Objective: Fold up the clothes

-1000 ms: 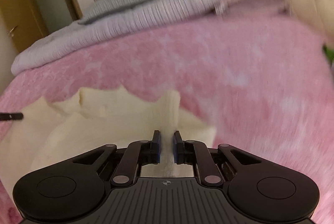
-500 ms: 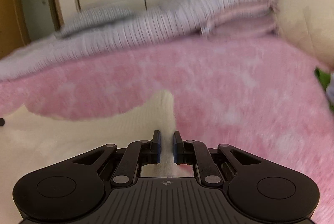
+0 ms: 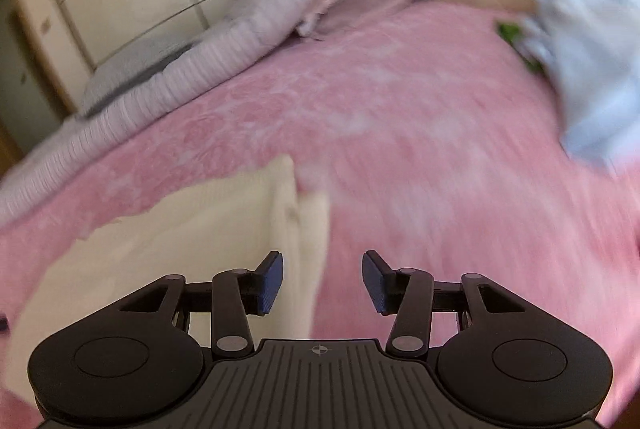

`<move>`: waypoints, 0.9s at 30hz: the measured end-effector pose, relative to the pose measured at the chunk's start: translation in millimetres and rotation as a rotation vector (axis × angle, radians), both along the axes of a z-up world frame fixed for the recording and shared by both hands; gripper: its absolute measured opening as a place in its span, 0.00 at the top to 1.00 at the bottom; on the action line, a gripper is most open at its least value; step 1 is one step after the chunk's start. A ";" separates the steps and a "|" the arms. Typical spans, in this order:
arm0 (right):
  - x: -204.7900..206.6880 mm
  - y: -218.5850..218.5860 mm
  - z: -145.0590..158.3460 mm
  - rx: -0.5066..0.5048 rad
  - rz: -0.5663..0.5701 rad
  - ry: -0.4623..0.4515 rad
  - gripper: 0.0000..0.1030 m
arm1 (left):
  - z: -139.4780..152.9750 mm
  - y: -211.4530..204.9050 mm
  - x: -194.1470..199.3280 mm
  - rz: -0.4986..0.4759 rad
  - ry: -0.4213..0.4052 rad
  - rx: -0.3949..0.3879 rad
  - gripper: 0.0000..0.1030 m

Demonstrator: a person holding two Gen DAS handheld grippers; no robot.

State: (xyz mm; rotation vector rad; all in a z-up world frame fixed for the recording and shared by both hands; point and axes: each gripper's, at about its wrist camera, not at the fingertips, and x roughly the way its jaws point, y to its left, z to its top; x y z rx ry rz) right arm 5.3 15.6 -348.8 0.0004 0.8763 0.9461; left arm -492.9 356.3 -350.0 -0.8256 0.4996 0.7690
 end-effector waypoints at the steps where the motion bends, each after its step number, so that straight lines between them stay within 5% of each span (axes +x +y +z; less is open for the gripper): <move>1: -7.8 -14.4 -1.9 0.011 -0.017 0.036 0.53 | -0.6 -13.3 -10.1 0.001 -0.029 -0.026 0.71; 5: -29.0 -50.2 -10.7 0.066 -0.059 0.117 0.53 | -15.9 -50.8 -34.0 0.004 -0.160 -0.164 0.66; 8: -31.2 -52.2 -12.5 0.095 -0.059 0.169 0.53 | -25.2 -56.1 -35.2 0.048 -0.184 -0.191 0.67; 11: -31.7 -44.3 -11.5 0.083 -0.034 0.165 0.54 | -31.1 -52.5 -29.0 0.078 -0.163 -0.175 0.71; 13: -34.5 -37.2 -15.1 0.076 -0.021 0.160 0.87 | -30.9 -50.1 -23.0 0.074 -0.124 -0.159 0.77; 21: -36.4 -21.9 -27.3 -0.064 -0.041 0.055 0.92 | -36.1 -47.9 -12.6 0.008 0.021 -0.073 0.80; 27: -68.7 -15.5 6.0 -0.162 -0.047 -0.074 0.84 | -5.4 -77.8 1.3 0.008 0.153 0.039 0.79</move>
